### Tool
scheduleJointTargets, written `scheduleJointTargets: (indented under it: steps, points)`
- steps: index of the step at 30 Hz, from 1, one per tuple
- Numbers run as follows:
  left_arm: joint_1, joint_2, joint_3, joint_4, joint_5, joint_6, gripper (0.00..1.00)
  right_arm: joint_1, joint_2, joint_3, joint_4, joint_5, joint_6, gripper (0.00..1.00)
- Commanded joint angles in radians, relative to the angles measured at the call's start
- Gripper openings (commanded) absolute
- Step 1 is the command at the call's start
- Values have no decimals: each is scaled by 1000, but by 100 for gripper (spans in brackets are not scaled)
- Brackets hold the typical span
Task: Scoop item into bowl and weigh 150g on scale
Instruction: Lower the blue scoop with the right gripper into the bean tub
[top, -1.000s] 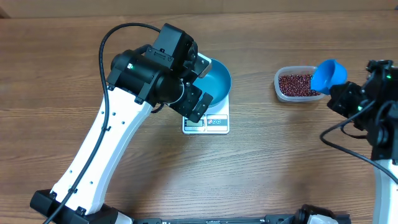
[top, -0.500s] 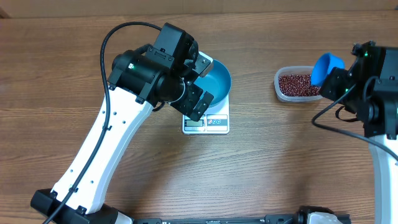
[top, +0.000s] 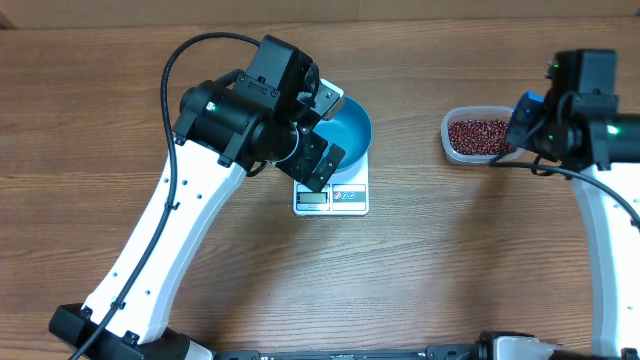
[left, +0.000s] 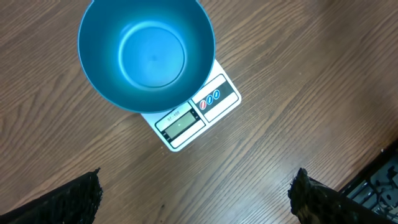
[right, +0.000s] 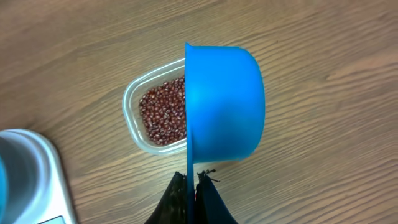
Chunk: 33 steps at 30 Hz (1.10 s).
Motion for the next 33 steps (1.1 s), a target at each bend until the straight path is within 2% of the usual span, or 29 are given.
scheduleJointTargets:
  steps: [1,11,33]
  points:
    - [2,2,-9,11,18,19,100,36,27,42,-3,109,-19,4]
    - [2,2,-9,27,14,19,100,95,121,43,33,245,-68,4]
    - [2,4,-9,45,10,19,100,136,238,43,73,248,-87,4]
